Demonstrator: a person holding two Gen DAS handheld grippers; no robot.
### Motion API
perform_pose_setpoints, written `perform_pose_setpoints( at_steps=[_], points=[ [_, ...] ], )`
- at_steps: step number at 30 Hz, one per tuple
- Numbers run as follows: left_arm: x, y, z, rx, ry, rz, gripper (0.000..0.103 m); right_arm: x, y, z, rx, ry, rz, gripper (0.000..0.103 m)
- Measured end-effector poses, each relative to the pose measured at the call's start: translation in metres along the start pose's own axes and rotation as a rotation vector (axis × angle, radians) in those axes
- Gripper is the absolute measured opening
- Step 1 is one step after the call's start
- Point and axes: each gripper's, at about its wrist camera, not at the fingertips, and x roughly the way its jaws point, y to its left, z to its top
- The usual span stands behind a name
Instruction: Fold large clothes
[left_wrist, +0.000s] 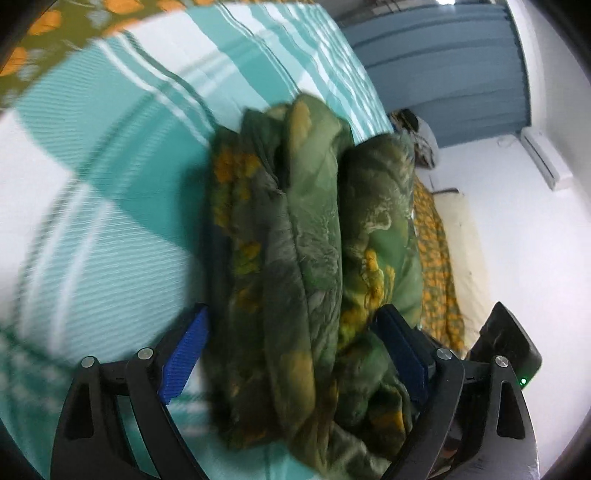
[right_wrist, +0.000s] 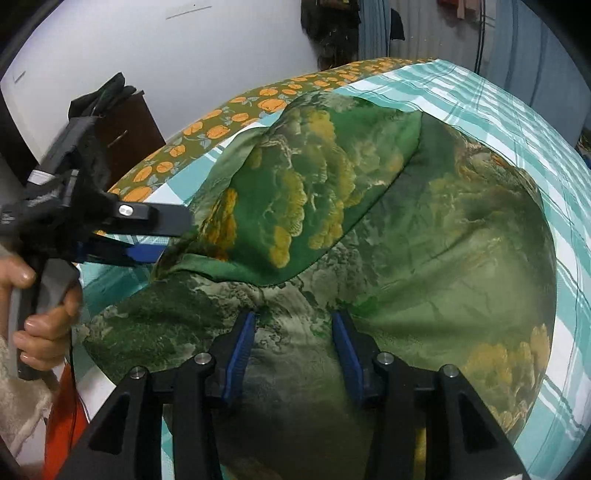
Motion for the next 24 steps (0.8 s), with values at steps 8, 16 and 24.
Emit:
perform_pose_setpoints(
  at_steps=[8,16,24],
  points=[
    [0.046,-0.029,0.026,0.094,0.111,0.159,0.102,-0.003,0.001,-0.012,-0.020,-0.046,-0.028,0.046],
    [0.058,-0.039,0.031,0.143,0.156,0.249,0.103,-0.077,-0.018,-0.039,0.053,-0.166,0.013,0.052],
    [0.071,-0.042,0.037,0.160,0.177,0.284,0.102,-0.113,-0.156,-0.086,0.456,-0.170,0.057,0.085]
  ],
)
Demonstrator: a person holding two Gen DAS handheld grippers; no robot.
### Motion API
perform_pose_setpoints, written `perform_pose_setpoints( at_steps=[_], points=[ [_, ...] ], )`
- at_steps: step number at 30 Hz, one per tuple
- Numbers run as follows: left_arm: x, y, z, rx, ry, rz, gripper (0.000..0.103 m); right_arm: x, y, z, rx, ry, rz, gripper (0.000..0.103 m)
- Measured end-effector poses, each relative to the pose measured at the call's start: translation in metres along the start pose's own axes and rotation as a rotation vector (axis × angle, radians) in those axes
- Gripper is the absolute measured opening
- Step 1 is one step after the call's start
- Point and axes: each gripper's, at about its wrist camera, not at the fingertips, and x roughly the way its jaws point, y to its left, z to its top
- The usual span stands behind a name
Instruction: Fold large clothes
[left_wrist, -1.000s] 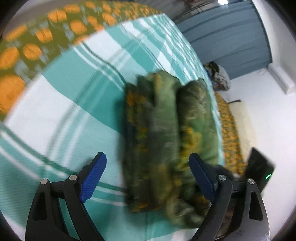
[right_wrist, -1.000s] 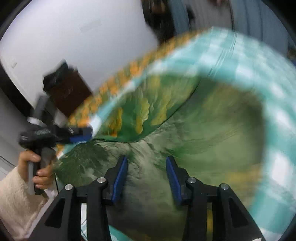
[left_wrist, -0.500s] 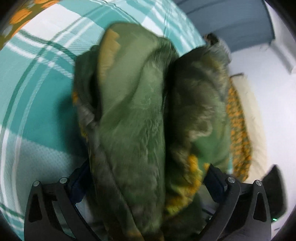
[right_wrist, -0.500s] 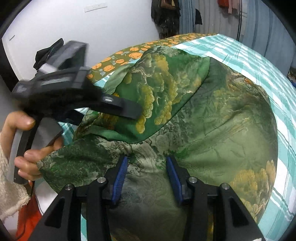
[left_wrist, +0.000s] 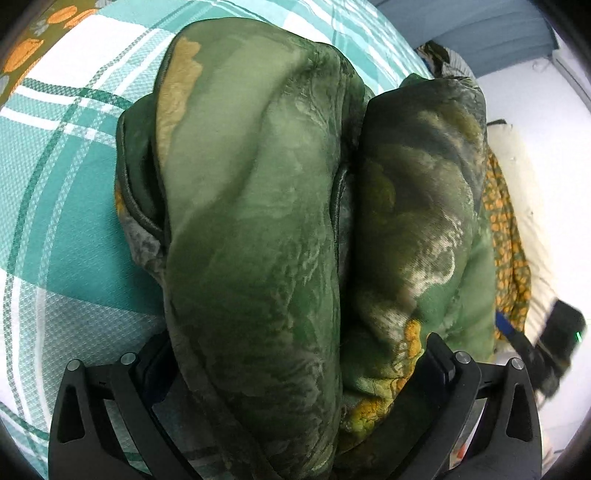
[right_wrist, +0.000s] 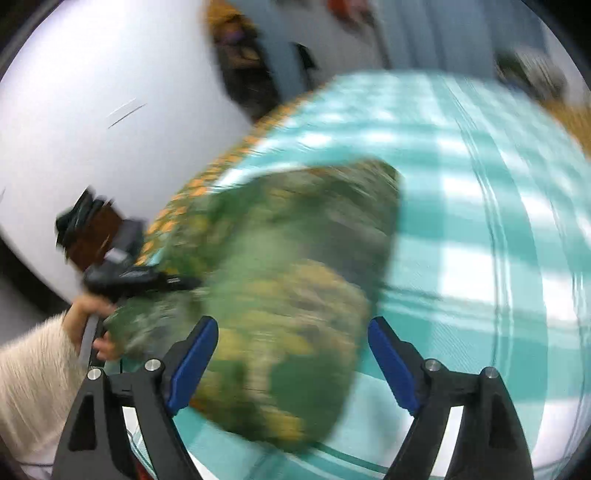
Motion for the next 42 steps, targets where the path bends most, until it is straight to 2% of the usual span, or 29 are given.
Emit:
perform_pose_setpoints(
  at_steps=[2,5,7,11,13,14,15,16,19,21,24,27,30,33,36,39,41,42],
  points=[
    [0.001,-0.002,0.001,0.003,0.002,0.006,0.102,0.023,-0.024,0.008,0.108,0.058,0.096,0.085],
    [0.006,-0.008,0.000,0.006,0.004,0.013,0.102,0.064,-0.032,0.010,0.176,0.130,0.201,0.085],
    [0.009,-0.009,0.002,0.004,0.007,0.020,0.102,0.081,-0.029,0.005,0.212,0.145,0.263,0.087],
    [0.016,-0.014,0.002,-0.011,0.008,0.048,0.102,0.120,-0.038,0.007,0.318,0.191,0.305,0.088],
    [0.018,-0.026,0.001,0.014,-0.005,0.092,0.097,0.123,-0.028,0.012,0.279,0.204,0.276,0.087],
    [0.013,-0.031,-0.005,0.027,-0.012,0.101,0.093,0.119,-0.016,0.015,0.211,0.197,0.234,0.083],
    [0.008,-0.037,-0.006,0.039,-0.022,0.108,0.085,0.116,-0.008,0.016,0.166,0.192,0.207,0.079],
    [0.003,-0.043,-0.008,0.054,-0.034,0.122,0.075,0.109,0.003,0.017,0.112,0.178,0.174,0.076],
    [-0.019,-0.069,-0.016,0.120,-0.081,0.155,0.057,0.087,0.035,0.016,-0.019,0.103,0.124,0.069],
    [-0.035,-0.085,-0.020,0.159,-0.109,0.148,0.054,0.072,0.052,0.016,-0.075,0.052,0.127,0.067],
    [-0.056,-0.106,-0.018,0.192,-0.152,0.120,0.054,0.040,0.077,0.020,-0.147,-0.047,0.163,0.066],
    [-0.076,-0.130,0.004,0.207,-0.217,0.084,0.054,0.018,0.083,0.042,-0.153,-0.120,0.190,0.066],
    [-0.082,-0.153,0.034,0.236,-0.255,0.066,0.054,0.005,0.070,0.067,-0.123,-0.167,0.217,0.066],
    [-0.066,-0.166,0.065,0.264,-0.257,0.082,0.054,-0.003,0.038,0.090,-0.092,-0.188,0.223,0.066],
    [-0.036,-0.171,0.085,0.263,-0.229,0.103,0.055,0.012,0.016,0.109,-0.058,-0.168,0.206,0.066],
    [0.006,-0.150,0.095,0.219,-0.151,0.125,0.058,0.042,-0.013,0.117,0.000,-0.091,0.189,0.066],
    [0.037,-0.134,0.094,0.177,-0.083,0.158,0.066,0.068,-0.033,0.115,0.051,-0.011,0.167,0.067],
    [0.050,-0.124,0.090,0.161,-0.073,0.185,0.078,0.078,-0.041,0.112,0.071,0.025,0.156,0.070]
  ],
)
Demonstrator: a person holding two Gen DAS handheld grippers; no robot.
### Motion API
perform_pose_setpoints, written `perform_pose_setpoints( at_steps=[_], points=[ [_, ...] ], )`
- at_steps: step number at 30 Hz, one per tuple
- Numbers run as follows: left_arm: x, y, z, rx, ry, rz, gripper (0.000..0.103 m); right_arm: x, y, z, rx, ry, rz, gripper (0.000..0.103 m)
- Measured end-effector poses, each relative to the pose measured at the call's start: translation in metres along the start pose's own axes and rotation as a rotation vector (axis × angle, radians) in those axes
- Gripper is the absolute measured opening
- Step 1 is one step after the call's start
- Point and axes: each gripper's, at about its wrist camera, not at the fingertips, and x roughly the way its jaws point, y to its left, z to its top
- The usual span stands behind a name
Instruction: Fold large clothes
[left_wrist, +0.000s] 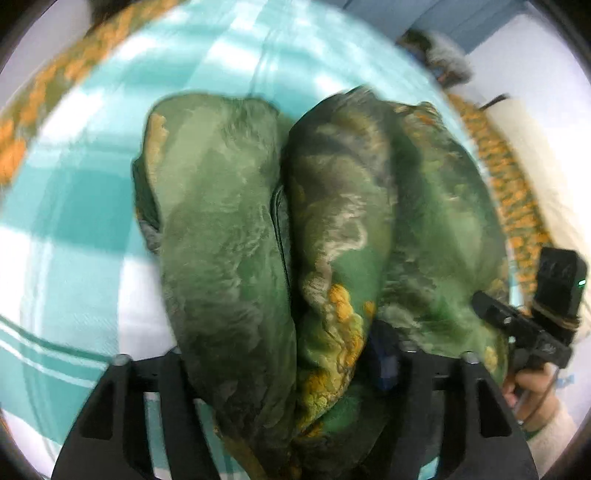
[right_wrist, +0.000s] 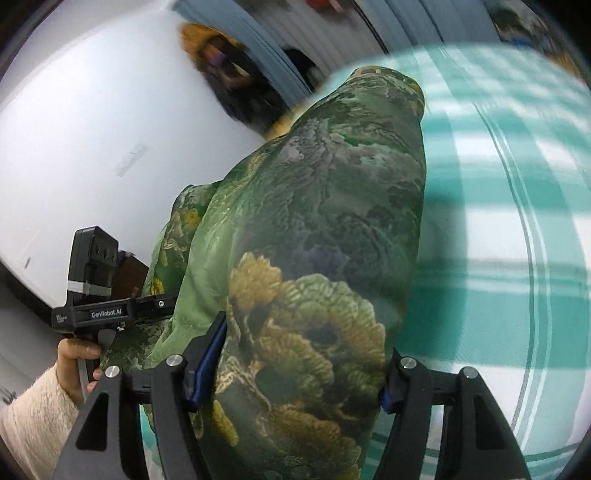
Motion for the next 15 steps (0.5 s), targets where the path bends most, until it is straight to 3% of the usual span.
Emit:
perform_pose_setpoints(
  at_steps=[1,3,5,8,12,15],
  points=[
    [0.002,0.005,-0.006,-0.003,-0.026,0.000,0.091,0.010,-0.011,-0.007,0.029,0.040,-0.025,0.071],
    [-0.006,0.014,-0.014,-0.022,-0.082,-0.013,0.103,0.014,-0.027,-0.020,0.093,0.034,-0.016,0.083],
    [-0.019,0.023,-0.021,-0.034,-0.093,-0.075,0.103,0.005,-0.036,-0.027,0.154,-0.004,0.022,0.088],
    [-0.057,0.025,-0.037,0.003,-0.162,-0.015,0.102,-0.015,-0.037,-0.030,0.156,-0.034,-0.006,0.089],
    [-0.105,0.018,-0.057,0.079,-0.309,0.133,0.102,-0.063,-0.005,-0.040,-0.016,-0.130,-0.218,0.089],
    [-0.141,-0.001,-0.084,0.098,-0.441,0.192,0.102,-0.090,0.020,-0.042,-0.156,-0.219,-0.401,0.089]
  ],
)
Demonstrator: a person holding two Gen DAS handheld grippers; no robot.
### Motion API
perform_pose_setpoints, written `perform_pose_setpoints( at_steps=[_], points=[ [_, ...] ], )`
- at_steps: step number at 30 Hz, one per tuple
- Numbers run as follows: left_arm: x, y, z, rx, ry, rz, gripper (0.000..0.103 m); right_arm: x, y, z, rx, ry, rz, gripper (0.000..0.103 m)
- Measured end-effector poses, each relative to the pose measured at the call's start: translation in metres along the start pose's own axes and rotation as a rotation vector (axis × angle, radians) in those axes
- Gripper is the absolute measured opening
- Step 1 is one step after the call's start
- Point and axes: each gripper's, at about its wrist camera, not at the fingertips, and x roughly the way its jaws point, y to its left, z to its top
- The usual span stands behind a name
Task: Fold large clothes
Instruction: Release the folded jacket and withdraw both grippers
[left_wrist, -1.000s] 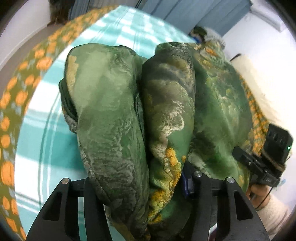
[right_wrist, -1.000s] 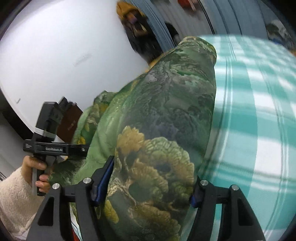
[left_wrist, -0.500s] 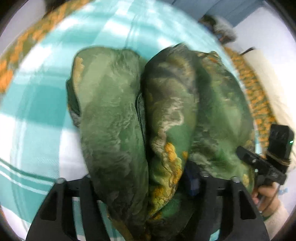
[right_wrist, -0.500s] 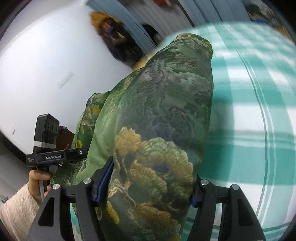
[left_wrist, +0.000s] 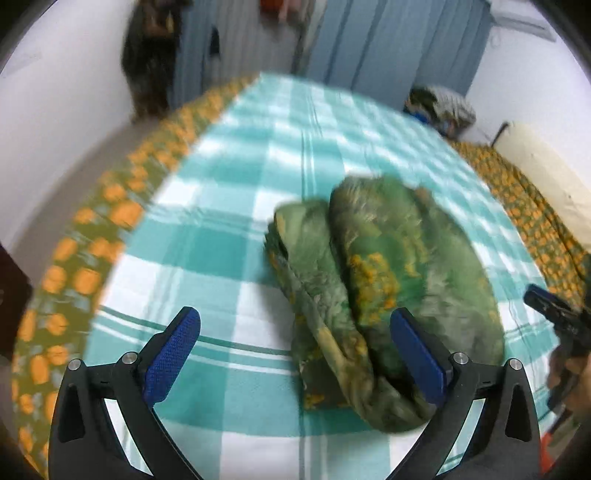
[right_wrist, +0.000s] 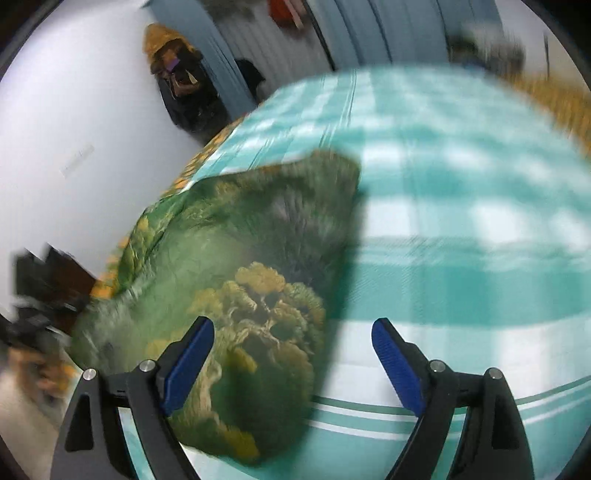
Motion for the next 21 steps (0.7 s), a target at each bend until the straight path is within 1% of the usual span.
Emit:
perform_pose_setpoints(
  at_steps=[2,3,5,6,7,9,11,12,16,19,21],
  points=[
    [-0.026,-0.005,-0.007,0.012,-0.091,0.049,0.102,-0.032,0.014,-0.005,-0.073,-0.088,-0.120,0.089],
    [-0.041,-0.011,-0.010,0.031,-0.142,0.083,0.102,-0.048,0.019,-0.006,-0.089,-0.122,-0.162,0.089],
    [-0.064,-0.034,-0.019,0.084,-0.218,0.133,0.103,-0.083,0.031,-0.011,-0.099,-0.220,-0.263,0.089],
    [-0.071,-0.038,-0.021,0.104,-0.238,0.146,0.103,-0.088,0.031,-0.008,-0.092,-0.237,-0.283,0.089],
    [-0.080,-0.049,-0.025,0.127,-0.259,0.159,0.103,-0.096,0.034,-0.008,-0.084,-0.236,-0.289,0.090],
    [-0.098,-0.067,-0.030,0.151,-0.267,0.146,0.103,-0.100,0.038,-0.006,-0.087,-0.196,-0.285,0.090],
    [-0.105,-0.084,-0.033,0.160,-0.231,0.099,0.103,-0.110,0.039,-0.011,-0.088,-0.177,-0.257,0.090],
    [-0.106,-0.090,-0.035,0.154,-0.218,0.090,0.103,-0.117,0.042,-0.014,-0.080,-0.171,-0.257,0.090],
    [-0.113,-0.109,-0.048,0.122,-0.226,0.084,0.103,-0.140,0.049,-0.035,-0.097,-0.139,-0.299,0.091],
    [-0.113,-0.119,-0.058,0.099,-0.194,0.080,0.103,-0.146,0.050,-0.047,-0.111,-0.131,-0.304,0.091],
    [-0.114,-0.123,-0.063,0.100,-0.183,0.094,0.103,-0.151,0.051,-0.053,-0.121,-0.129,-0.312,0.091]
  ],
)
